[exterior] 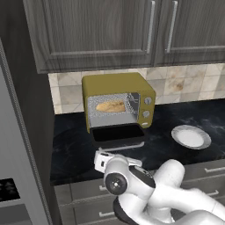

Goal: Pull the toaster oven rack outwards. Pick up the baguette from the plate and place it on the toaster oven rack. Close the toaster oven door fully and set the temperature to the lowest setting.

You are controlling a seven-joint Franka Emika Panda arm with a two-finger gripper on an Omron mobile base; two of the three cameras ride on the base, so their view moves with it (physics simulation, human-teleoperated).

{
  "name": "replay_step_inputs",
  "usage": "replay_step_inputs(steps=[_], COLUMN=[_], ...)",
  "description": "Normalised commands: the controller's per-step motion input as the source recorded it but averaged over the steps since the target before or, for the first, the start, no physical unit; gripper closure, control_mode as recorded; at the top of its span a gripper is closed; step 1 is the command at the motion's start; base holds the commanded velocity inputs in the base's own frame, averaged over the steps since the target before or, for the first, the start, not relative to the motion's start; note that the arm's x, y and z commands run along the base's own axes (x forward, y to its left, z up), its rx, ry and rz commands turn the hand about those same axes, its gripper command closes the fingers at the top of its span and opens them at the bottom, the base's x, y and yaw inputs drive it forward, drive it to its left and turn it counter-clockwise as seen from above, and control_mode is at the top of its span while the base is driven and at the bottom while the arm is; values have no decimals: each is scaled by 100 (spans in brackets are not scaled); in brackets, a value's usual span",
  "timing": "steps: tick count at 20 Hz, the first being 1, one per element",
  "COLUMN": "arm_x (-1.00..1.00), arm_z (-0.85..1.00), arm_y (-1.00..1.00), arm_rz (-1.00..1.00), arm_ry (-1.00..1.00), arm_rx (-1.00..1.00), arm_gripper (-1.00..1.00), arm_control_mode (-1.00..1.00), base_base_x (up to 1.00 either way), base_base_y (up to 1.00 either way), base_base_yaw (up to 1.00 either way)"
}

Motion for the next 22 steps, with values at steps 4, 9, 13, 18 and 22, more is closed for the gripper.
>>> replay_step_inputs(steps=[4, 9, 13, 18, 22], arm_x=[31, 32, 33, 21, 17], arm_z=[-21, -16, -17, -12, -4], arm_y=[21, 41, 49, 30, 13], arm_rz=[0, 0, 0, -7, -14], arm_ry=[0, 0, 0, 0, 1], arm_rx=[0, 0, -1, -1, 0], arm_gripper=[-100, -100, -100, -100, -100], arm_control_mode=[-100, -100, -100, -100, -100], base_base_x=[0, 0, 0, 0, 0], base_base_y=[0, 0, 0, 0, 0], base_base_yaw=[0, 0, 0, 0, 0])
